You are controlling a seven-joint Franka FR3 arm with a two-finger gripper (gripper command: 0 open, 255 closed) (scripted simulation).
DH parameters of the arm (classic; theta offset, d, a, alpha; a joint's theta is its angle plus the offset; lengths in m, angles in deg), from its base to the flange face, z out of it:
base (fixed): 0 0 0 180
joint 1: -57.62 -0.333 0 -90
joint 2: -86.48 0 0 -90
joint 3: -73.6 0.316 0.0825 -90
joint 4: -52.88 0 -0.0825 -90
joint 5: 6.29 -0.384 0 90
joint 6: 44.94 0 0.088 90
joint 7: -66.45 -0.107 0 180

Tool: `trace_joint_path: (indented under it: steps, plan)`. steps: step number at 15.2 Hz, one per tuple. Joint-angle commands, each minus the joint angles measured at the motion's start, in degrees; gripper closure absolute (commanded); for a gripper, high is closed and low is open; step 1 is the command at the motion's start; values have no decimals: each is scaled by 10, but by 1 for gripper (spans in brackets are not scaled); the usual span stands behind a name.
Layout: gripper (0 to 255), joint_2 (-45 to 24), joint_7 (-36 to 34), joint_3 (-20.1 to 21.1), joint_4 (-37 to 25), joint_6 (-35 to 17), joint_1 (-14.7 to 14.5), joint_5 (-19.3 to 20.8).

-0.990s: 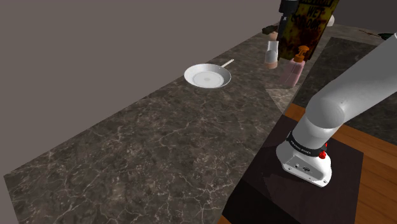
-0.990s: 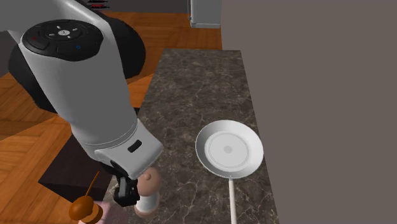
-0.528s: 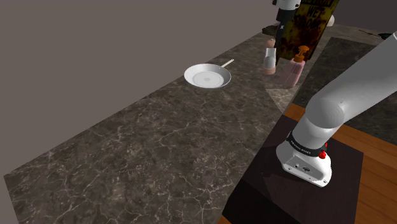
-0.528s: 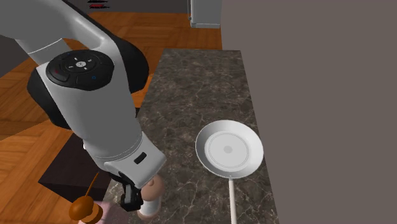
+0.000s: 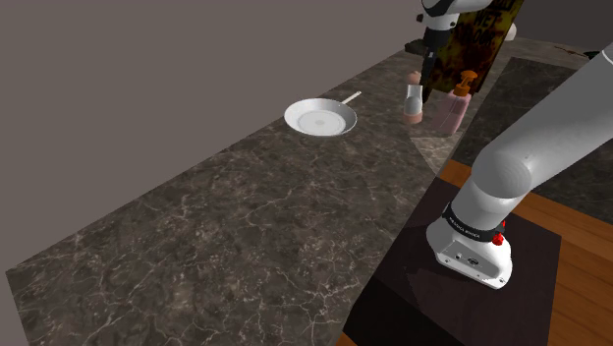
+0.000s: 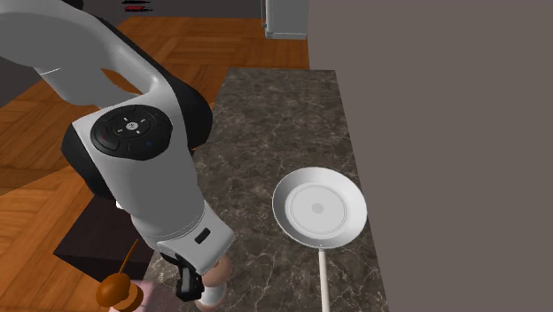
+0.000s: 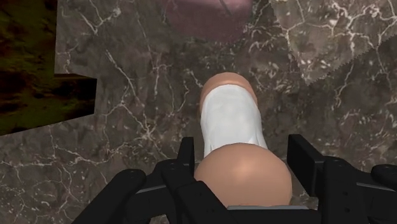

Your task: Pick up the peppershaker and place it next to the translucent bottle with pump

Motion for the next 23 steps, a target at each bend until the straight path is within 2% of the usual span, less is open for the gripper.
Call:
trace_joint_path:
  steps: [1, 5, 6, 11, 15, 23]
  plan:
    - [255, 0, 0, 0, 1, -2, 0, 0]
    - [255, 0, 0, 0, 1, -2, 0, 0]
    - [0, 0, 0, 0, 1, -2, 0, 0]
    - [0, 0, 0, 0, 1, -2, 0, 0]
    - [0, 19, -4, 14, -56, 73, -3, 0]
    - [0, 19, -4, 14, -56, 73, -3, 0]
